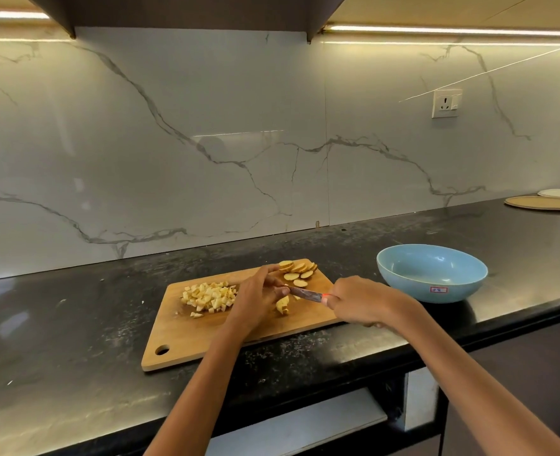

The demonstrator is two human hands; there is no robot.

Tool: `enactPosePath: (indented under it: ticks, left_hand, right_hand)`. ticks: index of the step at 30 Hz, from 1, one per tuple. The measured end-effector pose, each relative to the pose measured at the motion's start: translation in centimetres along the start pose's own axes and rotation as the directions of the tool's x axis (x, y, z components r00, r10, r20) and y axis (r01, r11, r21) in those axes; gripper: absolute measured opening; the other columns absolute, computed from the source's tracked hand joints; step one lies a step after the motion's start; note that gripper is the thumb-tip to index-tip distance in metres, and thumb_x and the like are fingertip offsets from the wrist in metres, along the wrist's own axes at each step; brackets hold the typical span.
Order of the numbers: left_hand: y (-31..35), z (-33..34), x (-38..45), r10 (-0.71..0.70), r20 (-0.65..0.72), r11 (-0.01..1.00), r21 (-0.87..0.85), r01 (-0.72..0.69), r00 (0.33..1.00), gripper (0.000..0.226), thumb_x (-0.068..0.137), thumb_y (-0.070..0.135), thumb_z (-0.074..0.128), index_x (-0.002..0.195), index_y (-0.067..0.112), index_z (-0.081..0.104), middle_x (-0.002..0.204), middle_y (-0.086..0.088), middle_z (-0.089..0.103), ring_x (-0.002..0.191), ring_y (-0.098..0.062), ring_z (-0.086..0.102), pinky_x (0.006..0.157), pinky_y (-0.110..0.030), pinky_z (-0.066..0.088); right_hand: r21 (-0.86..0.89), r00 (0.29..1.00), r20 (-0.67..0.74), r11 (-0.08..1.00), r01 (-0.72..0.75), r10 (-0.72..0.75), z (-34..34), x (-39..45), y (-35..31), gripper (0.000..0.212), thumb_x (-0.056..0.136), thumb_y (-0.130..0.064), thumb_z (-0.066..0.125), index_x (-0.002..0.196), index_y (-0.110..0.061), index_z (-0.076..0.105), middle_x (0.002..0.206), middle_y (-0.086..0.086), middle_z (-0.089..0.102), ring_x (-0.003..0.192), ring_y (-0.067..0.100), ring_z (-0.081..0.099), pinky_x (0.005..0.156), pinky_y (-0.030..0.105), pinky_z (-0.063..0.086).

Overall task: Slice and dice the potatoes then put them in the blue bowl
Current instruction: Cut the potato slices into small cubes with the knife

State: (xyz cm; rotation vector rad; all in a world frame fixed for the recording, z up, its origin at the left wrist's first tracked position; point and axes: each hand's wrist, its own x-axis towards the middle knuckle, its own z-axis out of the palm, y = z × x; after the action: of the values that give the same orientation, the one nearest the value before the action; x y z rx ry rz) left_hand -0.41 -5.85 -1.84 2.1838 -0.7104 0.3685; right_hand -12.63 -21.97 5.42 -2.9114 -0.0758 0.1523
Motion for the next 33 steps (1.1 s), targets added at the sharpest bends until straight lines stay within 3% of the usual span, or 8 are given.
enactPosePath:
  ticks: [4, 7, 14, 18, 22, 24, 29, 33]
  left_hand:
    - [-0.2, 0.0, 0.1, 0.020, -0.040, 0.999, 0.032, -0.019, 0.999, 0.034, 0.092, 0.005, 0.052, 0.125, 0.014, 0.053, 0.100, -0.002, 0.066, 0.087, -0.005, 0.059, 0.085, -0.022, 0.050]
    - [-0.8, 0.1, 0.3, 0.020, -0.049, 0.990, 0.139, -0.013, 0.999, 0.035, 0.094, 0.003, 0.046, 0.126, 0.015, 0.053, 0.113, -0.002, 0.064, 0.101, -0.011, 0.059, 0.088, -0.019, 0.046]
    - [-0.4, 2.4, 1.6, 0.128, 0.247, 0.949, 0.250, -0.191, 0.961, 0.031, 0.088, 0.041, 0.058, 0.115, 0.026, 0.060, 0.118, 0.009, 0.057, 0.111, -0.007, 0.046, 0.098, -0.027, 0.037]
    - [-0.8, 2.5, 2.7, 0.140, 0.286, 0.903, 0.355, -0.240, 0.948, 0.029, 0.092, 0.039, 0.050, 0.117, 0.027, 0.060, 0.119, 0.009, 0.058, 0.114, -0.007, 0.044, 0.103, -0.027, 0.030]
    - [-1.3, 1.9, 3.2, 0.106, 0.263, 0.917, 0.346, -0.197, 0.959, 0.017, 0.092, 0.030, 0.054, 0.106, 0.024, 0.062, 0.109, 0.003, 0.060, 0.095, -0.006, 0.049, 0.085, -0.019, 0.038]
    - [-1.4, 1.4, 3.3, 0.074, 0.268, 0.926, 0.339, -0.166, 0.961, 0.011, 0.091, 0.025, 0.056, 0.099, 0.021, 0.061, 0.106, 0.002, 0.061, 0.090, -0.006, 0.050, 0.078, -0.017, 0.037]
    - [-1.6, 0.9, 3.7, 0.094, 0.249, 0.894, 0.406, -0.192, 0.964, 0.011, 0.090, 0.013, 0.055, 0.090, 0.022, 0.061, 0.105, 0.004, 0.057, 0.094, -0.009, 0.049, 0.082, -0.024, 0.041]
    - [-1.2, 1.1, 3.8, 0.139, 0.286, 0.923, 0.310, -0.229, 0.948, 0.017, 0.091, 0.024, 0.055, 0.107, 0.025, 0.061, 0.113, 0.006, 0.057, 0.106, -0.010, 0.047, 0.094, -0.031, 0.040]
  right_hand:
    - [0.023, 1.000, 0.020, 1.000, -0.005, 0.004, 0.1, 0.0, 0.5, 0.035, 0.103, -0.029, 0.028, 0.077, -0.013, 0.045, 0.066, 0.002, 0.044, 0.049, 0.009, 0.038, 0.044, 0.018, 0.030]
    - [0.044, 0.999, -0.013, 0.999, -0.029, 0.030, -0.1, 0.3, 1.2, 0.038, 0.103, -0.029, 0.028, 0.070, -0.016, 0.041, 0.066, 0.002, 0.045, 0.046, 0.009, 0.039, 0.042, 0.017, 0.032]
    - [0.095, 0.992, -0.115, 0.995, -0.033, 0.044, -0.1, 1.4, 2.7, 0.039, 0.103, -0.029, 0.029, 0.068, -0.015, 0.041, 0.064, 0.000, 0.043, 0.046, 0.007, 0.036, 0.044, 0.019, 0.029]
    - [0.168, 0.989, -0.144, 0.986, 0.009, 0.016, 0.7, 3.2, 3.2, 0.038, 0.103, -0.030, 0.030, 0.071, -0.015, 0.044, 0.078, 0.005, 0.054, 0.047, 0.006, 0.038, 0.047, 0.019, 0.031]
    - [0.286, 0.985, -0.173, 0.956, 0.061, -0.011, 1.5, 5.2, 3.2, 0.037, 0.102, -0.030, 0.029, 0.073, -0.014, 0.046, 0.066, 0.002, 0.047, 0.033, 0.003, 0.033, 0.039, 0.015, 0.027]
    - [0.354, 0.979, -0.202, 0.931, 0.091, -0.019, 1.8, 6.2, 3.1, 0.037, 0.102, -0.030, 0.029, 0.073, -0.015, 0.046, 0.062, 0.001, 0.043, 0.038, 0.006, 0.031, 0.039, 0.018, 0.027]
    - [0.429, 0.921, -0.389, 0.878, 0.212, -0.032, 2.8, 10.9, 2.3, 0.038, 0.102, -0.029, 0.031, 0.072, -0.015, 0.049, 0.062, 0.002, 0.047, 0.047, 0.009, 0.037, 0.047, 0.023, 0.030]
    - [0.541, 0.811, -0.579, 0.783, 0.307, 0.082, 3.0, 15.1, 1.8, 0.037, 0.102, -0.027, 0.033, 0.070, -0.018, 0.049, 0.060, -0.001, 0.049, 0.050, 0.008, 0.042, 0.047, 0.020, 0.034]
